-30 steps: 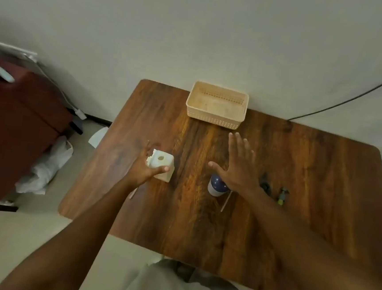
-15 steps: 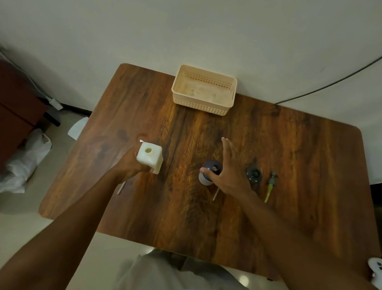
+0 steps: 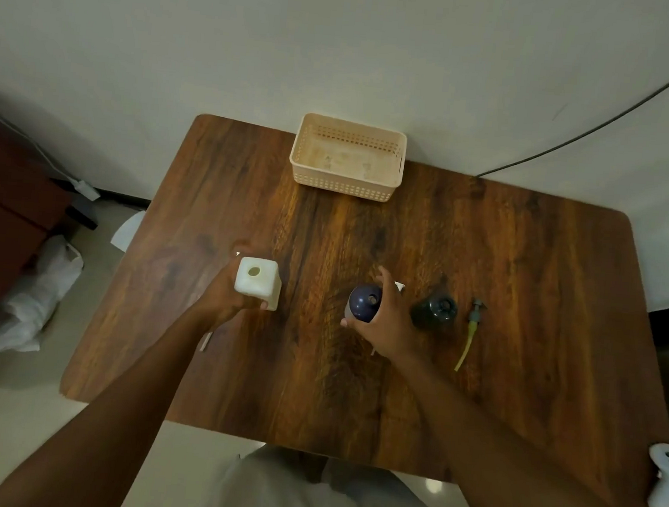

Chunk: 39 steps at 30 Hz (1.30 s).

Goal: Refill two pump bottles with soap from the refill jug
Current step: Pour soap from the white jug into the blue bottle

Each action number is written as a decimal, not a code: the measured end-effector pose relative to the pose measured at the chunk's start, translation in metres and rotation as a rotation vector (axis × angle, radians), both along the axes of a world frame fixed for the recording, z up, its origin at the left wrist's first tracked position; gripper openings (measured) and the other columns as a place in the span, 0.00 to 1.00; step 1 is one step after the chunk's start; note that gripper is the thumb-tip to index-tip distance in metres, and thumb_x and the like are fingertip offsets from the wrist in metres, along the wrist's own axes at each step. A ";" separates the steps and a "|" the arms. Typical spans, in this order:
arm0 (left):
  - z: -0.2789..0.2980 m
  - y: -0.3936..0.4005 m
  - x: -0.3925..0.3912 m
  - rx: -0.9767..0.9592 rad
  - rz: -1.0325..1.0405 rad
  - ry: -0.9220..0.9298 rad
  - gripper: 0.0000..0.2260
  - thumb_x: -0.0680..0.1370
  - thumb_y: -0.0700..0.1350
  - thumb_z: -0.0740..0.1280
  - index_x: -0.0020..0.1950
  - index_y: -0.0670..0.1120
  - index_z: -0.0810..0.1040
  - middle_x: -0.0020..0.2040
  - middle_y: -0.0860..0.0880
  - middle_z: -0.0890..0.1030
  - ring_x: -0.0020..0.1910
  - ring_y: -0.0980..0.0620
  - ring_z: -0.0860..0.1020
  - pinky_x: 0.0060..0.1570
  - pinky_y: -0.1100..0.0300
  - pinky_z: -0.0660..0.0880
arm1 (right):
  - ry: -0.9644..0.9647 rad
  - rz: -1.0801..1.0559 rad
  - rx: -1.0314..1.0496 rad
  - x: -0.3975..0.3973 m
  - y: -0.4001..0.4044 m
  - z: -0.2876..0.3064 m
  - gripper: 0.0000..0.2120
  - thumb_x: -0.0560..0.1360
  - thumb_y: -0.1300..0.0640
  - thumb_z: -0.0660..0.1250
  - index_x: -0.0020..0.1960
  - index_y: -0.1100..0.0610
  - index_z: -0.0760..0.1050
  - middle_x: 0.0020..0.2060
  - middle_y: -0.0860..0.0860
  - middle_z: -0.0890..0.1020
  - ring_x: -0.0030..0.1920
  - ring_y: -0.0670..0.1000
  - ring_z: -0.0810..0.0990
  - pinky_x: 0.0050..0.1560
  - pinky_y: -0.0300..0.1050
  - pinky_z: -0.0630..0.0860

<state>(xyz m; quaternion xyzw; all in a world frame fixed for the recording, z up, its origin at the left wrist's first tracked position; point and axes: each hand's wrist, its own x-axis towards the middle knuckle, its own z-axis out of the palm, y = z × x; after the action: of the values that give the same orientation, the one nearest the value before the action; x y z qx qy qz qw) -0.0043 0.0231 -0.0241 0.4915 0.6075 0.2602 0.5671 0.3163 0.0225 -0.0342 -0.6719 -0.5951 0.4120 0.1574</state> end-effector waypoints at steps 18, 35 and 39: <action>0.046 0.008 0.016 0.071 0.023 -0.087 0.44 0.63 0.52 0.80 0.74 0.42 0.68 0.67 0.43 0.78 0.65 0.46 0.80 0.57 0.51 0.82 | 0.120 -0.155 0.124 0.007 0.009 0.013 0.38 0.65 0.54 0.83 0.69 0.50 0.68 0.66 0.49 0.76 0.65 0.51 0.76 0.56 0.39 0.76; 0.245 0.064 0.088 0.587 -0.038 -0.012 0.21 0.82 0.44 0.69 0.74 0.52 0.69 0.56 0.52 0.82 0.50 0.68 0.82 0.40 0.74 0.77 | 0.522 -0.286 0.554 0.029 0.075 0.240 0.36 0.60 0.44 0.84 0.63 0.45 0.72 0.56 0.40 0.79 0.56 0.50 0.81 0.50 0.42 0.82; 0.281 0.075 0.102 0.625 -0.086 -0.083 0.22 0.81 0.53 0.69 0.74 0.55 0.69 0.61 0.52 0.81 0.57 0.58 0.83 0.46 0.66 0.80 | 0.522 -0.234 0.595 0.032 0.081 0.279 0.35 0.60 0.44 0.84 0.63 0.47 0.74 0.54 0.44 0.80 0.53 0.50 0.82 0.48 0.43 0.83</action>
<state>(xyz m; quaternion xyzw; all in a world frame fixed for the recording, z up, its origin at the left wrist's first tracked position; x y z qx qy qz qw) 0.0977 0.0980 0.2573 0.6562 0.4531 0.4298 0.4235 0.3485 0.1035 0.2447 -0.5330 -0.5479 0.3578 0.5365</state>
